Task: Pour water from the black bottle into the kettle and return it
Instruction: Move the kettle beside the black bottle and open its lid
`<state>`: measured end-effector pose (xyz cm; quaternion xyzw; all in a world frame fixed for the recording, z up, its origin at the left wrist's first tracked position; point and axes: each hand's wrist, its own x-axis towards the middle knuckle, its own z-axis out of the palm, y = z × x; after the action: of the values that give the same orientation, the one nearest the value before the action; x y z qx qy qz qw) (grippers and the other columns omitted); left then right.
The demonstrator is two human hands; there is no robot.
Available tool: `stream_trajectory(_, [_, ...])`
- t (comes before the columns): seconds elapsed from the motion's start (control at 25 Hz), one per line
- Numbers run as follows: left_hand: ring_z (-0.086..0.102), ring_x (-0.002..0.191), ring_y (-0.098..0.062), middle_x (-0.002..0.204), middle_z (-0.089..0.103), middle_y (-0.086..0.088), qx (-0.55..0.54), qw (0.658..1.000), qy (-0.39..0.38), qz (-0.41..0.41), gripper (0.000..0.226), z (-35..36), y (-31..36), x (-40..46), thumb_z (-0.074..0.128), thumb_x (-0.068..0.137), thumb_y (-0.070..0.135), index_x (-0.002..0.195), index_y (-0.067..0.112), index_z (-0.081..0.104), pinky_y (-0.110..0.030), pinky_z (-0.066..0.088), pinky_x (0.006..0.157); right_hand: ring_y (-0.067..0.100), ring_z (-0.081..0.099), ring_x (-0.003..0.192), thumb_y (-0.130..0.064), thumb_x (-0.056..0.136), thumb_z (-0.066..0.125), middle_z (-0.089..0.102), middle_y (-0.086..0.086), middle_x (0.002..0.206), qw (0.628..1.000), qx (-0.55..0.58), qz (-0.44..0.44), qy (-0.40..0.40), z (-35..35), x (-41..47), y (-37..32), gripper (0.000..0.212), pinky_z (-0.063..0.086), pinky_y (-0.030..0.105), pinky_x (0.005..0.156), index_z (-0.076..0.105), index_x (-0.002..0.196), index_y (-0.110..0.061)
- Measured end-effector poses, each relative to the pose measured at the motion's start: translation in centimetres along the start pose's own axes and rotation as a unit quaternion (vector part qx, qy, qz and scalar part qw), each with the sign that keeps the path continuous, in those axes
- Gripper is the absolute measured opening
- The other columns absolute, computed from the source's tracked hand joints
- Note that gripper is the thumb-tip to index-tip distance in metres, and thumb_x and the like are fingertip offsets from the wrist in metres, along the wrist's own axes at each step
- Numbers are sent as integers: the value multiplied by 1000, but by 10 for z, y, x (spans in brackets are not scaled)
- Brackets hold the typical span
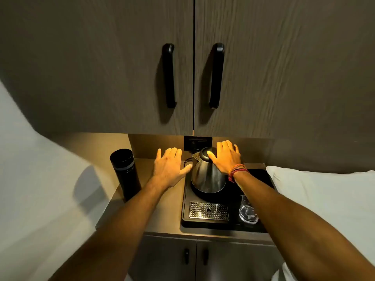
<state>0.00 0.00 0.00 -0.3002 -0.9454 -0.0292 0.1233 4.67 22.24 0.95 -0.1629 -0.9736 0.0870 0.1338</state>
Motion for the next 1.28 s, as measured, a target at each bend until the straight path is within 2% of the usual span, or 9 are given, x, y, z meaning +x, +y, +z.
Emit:
stream_trajectory(0.28, [44,139,-26,148,51,-9,1,999,-26,-26,78,23,-22,43,34,94,71,146,13,45,-55,23,119,36,58,106,-36,90,40,67,19,111,998,30,49,-16,25,32,-8,43,40,46,96,62,107,-4])
stream_trajectory(0.48, [40,143,-26,152,47,-9,-6,999,-42,-9,79,23,-18,59,34,96,70,150,13,41,-55,20,120,39,62,103,-16,89,52,69,17,107,988,-132,-51,-65,18,30,-9,25,49,47,90,70,103,-6])
stream_trajectory(0.6, [41,142,-25,151,49,-9,-8,999,-41,0,77,22,-17,59,35,96,68,149,13,42,-54,20,120,37,64,104,-13,91,50,68,16,110,987,-124,-68,-80,10,31,-14,26,53,46,87,65,111,-6])
stream_trajectory(0.72, [42,141,-25,149,50,-9,-15,999,-41,8,76,20,-15,60,35,97,68,148,12,43,-54,21,120,34,54,125,-18,102,31,55,23,137,977,-68,62,-193,15,32,12,41,45,33,107,48,132,4])
stream_trajectory(0.8, [42,141,-26,150,49,-10,-14,999,-40,14,76,16,-14,62,35,97,68,148,12,43,-55,23,120,33,37,141,-20,104,25,38,24,151,916,69,200,-340,13,29,30,48,33,28,112,39,138,11])
stream_trajectory(0.88, [45,139,-27,148,52,-10,-8,999,-33,12,75,13,-16,63,36,97,68,146,12,45,-54,26,118,38,49,126,-11,101,31,54,29,131,929,259,191,-184,11,33,33,32,41,36,91,56,104,9])
stream_trajectory(0.96, [50,134,-28,142,56,-11,-5,1000,-28,4,73,7,-21,62,37,97,67,143,12,49,-53,32,115,40,50,120,-10,97,35,58,28,122,925,313,214,-36,7,34,34,31,37,42,97,62,103,3])
stream_trajectory(1.12, [58,122,-29,128,64,-10,-4,1000,-26,-17,65,-9,-36,57,38,98,65,128,12,59,-50,40,109,30,39,134,-23,100,25,45,23,141,901,325,255,-132,18,27,47,45,16,45,122,57,116,3])
stream_trajectory(1.28, [55,126,-32,130,63,-11,1,998,-22,-66,62,-26,-61,47,44,96,64,126,13,61,-53,35,112,40,41,134,-27,103,24,45,26,142,893,357,264,-76,10,20,39,49,33,46,107,48,130,5])
